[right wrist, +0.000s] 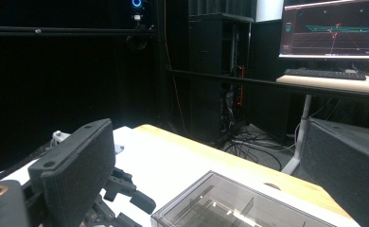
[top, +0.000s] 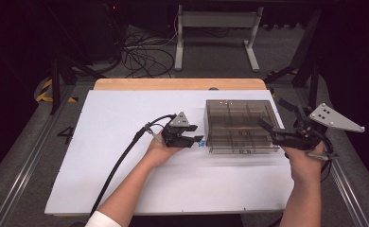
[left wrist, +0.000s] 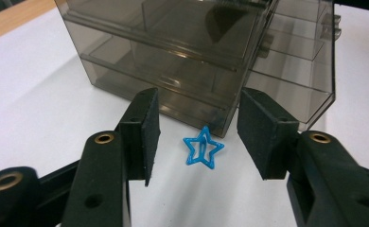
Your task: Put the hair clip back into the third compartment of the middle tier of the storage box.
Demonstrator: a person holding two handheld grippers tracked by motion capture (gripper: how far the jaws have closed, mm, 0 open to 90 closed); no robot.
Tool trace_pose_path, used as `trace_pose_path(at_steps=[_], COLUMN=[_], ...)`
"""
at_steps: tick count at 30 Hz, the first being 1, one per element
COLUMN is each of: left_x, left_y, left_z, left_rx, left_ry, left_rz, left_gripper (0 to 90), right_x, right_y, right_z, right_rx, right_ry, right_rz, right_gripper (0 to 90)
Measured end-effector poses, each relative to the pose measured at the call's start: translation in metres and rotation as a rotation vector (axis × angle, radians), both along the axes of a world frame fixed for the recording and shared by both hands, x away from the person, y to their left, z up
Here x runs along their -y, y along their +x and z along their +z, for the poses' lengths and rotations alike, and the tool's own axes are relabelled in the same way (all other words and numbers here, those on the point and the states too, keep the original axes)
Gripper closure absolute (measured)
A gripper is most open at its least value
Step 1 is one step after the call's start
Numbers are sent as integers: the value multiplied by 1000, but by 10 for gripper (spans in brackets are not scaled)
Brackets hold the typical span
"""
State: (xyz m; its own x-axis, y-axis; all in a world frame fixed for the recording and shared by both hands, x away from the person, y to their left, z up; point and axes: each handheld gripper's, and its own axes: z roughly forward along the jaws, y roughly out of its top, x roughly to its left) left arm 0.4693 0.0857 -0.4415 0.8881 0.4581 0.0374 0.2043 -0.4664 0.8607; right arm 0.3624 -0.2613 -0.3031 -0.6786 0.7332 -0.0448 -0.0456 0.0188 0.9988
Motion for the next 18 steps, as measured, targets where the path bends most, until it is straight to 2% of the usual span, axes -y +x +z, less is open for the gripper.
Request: trace_pose_path(at_steps=[8, 18], left_x=[3, 15], left_y=[4, 0], left_z=[-6, -15], left_rx=[-7, 15], left_ry=[18, 88], left_rz=[3, -4], left_gripper=[513, 530], right_x=[1, 0], right_y=[0, 0], right_z=[0, 0], right_rx=[1, 0], right_ry=[2, 2], right_rz=[1, 3], right_gripper=[48, 48])
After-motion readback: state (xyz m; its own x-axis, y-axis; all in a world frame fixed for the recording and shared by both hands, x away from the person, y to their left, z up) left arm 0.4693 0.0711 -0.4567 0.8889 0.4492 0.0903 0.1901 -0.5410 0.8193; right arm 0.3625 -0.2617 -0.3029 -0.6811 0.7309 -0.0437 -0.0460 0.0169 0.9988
